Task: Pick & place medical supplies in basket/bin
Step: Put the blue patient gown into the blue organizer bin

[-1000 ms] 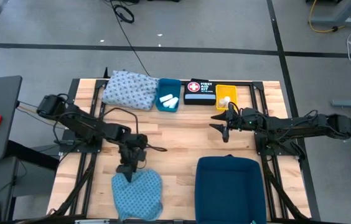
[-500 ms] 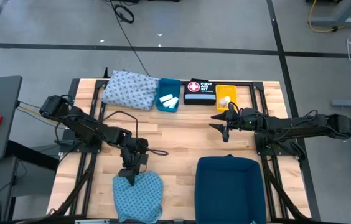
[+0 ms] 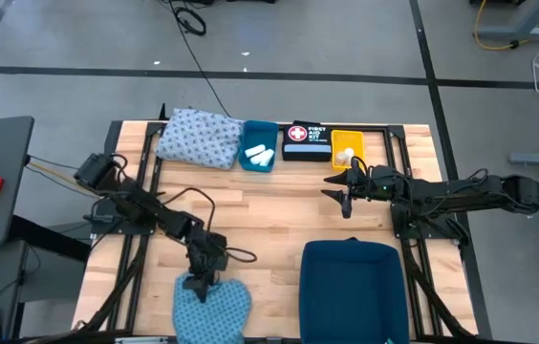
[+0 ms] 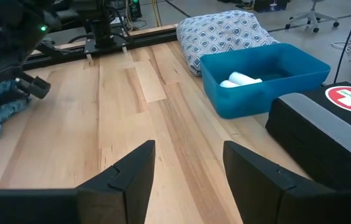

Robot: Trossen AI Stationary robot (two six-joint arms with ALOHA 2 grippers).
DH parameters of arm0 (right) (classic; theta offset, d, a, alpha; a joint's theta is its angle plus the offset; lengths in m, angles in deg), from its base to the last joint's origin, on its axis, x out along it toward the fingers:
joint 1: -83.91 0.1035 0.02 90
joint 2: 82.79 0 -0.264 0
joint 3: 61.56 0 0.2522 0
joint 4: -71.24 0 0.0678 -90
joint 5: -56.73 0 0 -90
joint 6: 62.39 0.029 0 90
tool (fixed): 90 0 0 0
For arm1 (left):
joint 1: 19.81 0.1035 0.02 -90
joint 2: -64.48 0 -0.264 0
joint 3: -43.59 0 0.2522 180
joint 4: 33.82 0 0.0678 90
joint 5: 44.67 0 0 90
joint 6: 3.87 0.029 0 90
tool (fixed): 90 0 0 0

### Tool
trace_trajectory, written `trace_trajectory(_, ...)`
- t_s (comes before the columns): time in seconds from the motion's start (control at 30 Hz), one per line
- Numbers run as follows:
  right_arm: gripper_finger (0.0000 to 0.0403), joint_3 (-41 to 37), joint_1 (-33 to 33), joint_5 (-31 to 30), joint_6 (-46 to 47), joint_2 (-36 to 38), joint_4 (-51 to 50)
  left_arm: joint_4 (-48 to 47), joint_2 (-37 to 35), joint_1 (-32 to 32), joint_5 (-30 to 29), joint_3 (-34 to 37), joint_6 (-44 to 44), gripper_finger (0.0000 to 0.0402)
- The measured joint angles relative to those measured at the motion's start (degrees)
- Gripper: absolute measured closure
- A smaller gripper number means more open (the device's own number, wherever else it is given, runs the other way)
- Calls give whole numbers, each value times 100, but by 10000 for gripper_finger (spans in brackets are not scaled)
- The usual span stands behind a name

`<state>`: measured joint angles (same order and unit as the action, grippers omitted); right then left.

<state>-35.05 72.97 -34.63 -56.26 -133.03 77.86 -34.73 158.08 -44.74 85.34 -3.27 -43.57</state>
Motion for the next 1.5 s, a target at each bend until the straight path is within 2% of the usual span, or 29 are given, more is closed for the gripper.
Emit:
trace_trajectory(0.2,206,0,0,0,11,0,0,673,197,-309,-87,0,-109,76)
trace_trajectory(0.33,206,0,0,-11,13,0,0,922,209,-421,-94,0,-164,120)
trace_trajectory(0.43,206,0,1,-138,15,0,0,1099,211,-474,-38,2,-162,183)
trace_trajectory(0.6,206,0,0,-153,26,0,-2,1302,212,-514,181,2,91,344)
trace_trajectory(0.63,206,0,0,-153,14,0,-1,1293,212,-506,237,2,190,372)
trace_trajectory(0.67,206,0,0,-153,6,0,-2,1289,212,-483,290,2,299,383)
trace_trajectory(0.83,206,0,0,-153,4,0,-2,1256,186,-244,707,2,411,391)
trace_trajectory(1.0,206,0,0,-153,2,0,-4,1260,-158,211,1010,2,440,392)
trace_trajectory(1.27,206,0,0,-151,-92,0,110,1255,-1418,1228,1103,-46,948,392)
trace_trajectory(1.4,206,0,48,-94,-323,0,782,1181,-1981,1714,1159,-344,1235,392)
trace_trajectory(1.5,206,2,142,-52,-513,2,1307,749,-2272,2014,1302,-715,1539,392)
